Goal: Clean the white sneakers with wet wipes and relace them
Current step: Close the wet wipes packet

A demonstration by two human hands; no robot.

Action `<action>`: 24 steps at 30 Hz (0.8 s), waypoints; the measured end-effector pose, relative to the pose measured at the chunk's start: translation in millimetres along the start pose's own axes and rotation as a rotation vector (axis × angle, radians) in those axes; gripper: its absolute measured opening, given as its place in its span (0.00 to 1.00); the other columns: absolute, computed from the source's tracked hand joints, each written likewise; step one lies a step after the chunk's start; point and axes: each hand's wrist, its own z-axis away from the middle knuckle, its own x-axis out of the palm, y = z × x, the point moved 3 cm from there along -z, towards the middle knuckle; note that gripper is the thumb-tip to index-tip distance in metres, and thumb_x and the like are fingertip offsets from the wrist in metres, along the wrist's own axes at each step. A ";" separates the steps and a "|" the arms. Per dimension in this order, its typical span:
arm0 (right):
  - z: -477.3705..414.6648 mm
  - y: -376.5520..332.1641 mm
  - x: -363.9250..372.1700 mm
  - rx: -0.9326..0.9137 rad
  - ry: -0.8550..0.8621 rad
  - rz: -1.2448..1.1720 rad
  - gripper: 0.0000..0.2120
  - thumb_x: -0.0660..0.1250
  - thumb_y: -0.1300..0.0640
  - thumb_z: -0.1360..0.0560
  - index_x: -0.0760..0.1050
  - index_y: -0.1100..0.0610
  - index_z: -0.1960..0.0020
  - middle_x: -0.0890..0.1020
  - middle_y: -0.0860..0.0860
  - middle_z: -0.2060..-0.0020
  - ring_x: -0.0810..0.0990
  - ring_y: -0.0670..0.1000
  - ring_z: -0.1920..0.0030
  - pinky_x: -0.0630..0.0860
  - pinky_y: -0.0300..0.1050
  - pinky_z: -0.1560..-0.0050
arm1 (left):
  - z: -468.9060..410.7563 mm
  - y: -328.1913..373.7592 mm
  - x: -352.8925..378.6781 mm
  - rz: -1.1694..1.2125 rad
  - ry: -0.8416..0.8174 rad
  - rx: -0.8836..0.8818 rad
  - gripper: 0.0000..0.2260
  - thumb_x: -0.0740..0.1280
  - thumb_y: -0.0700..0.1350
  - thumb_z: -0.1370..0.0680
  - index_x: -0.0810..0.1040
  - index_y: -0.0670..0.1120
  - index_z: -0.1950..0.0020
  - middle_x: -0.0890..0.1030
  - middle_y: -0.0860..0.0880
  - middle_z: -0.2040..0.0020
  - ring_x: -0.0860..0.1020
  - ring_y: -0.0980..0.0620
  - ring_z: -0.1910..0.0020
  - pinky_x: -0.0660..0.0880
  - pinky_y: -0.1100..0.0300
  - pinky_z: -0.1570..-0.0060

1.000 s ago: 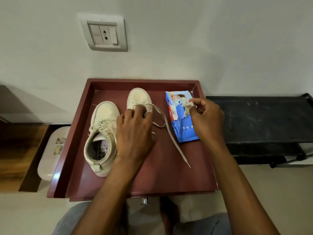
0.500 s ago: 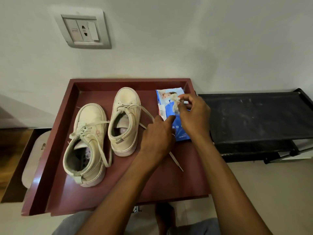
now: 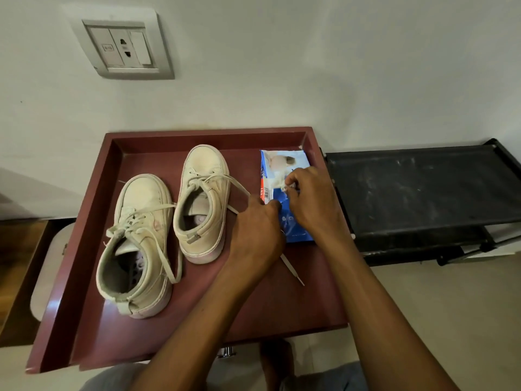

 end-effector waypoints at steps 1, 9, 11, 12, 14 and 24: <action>0.8 0.2 2.0 0.002 -0.054 0.040 0.05 0.68 0.63 0.24 0.79 0.57 0.49 0.80 0.53 0.50 0.79 0.52 0.51 0.78 0.45 0.54 | 0.8 -0.7 -0.2 0.003 -0.002 -0.008 0.17 0.69 0.42 0.22 0.76 0.46 0.33 0.71 0.41 0.37 0.79 0.36 0.48 0.75 0.50 0.52; 3.2 -3.3 4.0 -0.004 -0.155 0.242 0.12 0.69 0.56 0.23 0.75 0.56 0.40 0.81 0.54 0.46 0.80 0.52 0.48 0.76 0.43 0.48 | 4.4 1.3 -2.0 0.058 -0.051 -0.057 0.17 0.68 0.42 0.21 0.75 0.47 0.32 0.69 0.40 0.38 0.79 0.35 0.48 0.74 0.52 0.51; 3.2 -3.7 6.9 -0.006 -0.086 0.259 0.09 0.68 0.55 0.22 0.75 0.57 0.43 0.81 0.55 0.49 0.80 0.52 0.52 0.75 0.42 0.55 | 5.1 1.5 -2.1 0.058 -0.058 -0.053 0.17 0.67 0.42 0.21 0.75 0.47 0.32 0.69 0.40 0.38 0.79 0.35 0.48 0.75 0.51 0.50; 3.1 -3.8 7.7 -0.002 -0.057 0.261 0.08 0.67 0.55 0.22 0.76 0.57 0.45 0.81 0.55 0.50 0.79 0.51 0.54 0.73 0.41 0.59 | 5.1 1.4 -2.0 0.061 -0.062 -0.052 0.17 0.68 0.42 0.21 0.75 0.46 0.32 0.69 0.40 0.38 0.79 0.35 0.49 0.75 0.50 0.49; 2.9 -5.5 9.1 0.007 -0.022 0.257 0.08 0.67 0.55 0.22 0.76 0.59 0.46 0.81 0.55 0.50 0.79 0.52 0.56 0.68 0.40 0.63 | 4.7 0.3 -2.4 0.066 -0.072 -0.052 0.17 0.68 0.42 0.21 0.75 0.46 0.33 0.69 0.40 0.38 0.79 0.35 0.48 0.76 0.49 0.49; -4.7 -14.3 0.4 0.065 -0.258 0.478 0.18 0.64 0.43 0.24 0.78 0.54 0.42 0.76 0.53 0.45 0.71 0.57 0.41 0.65 0.50 0.42 | 3.7 -3.4 -6.0 0.036 -0.111 -0.045 0.17 0.70 0.42 0.22 0.75 0.44 0.33 0.69 0.39 0.36 0.79 0.35 0.46 0.76 0.49 0.48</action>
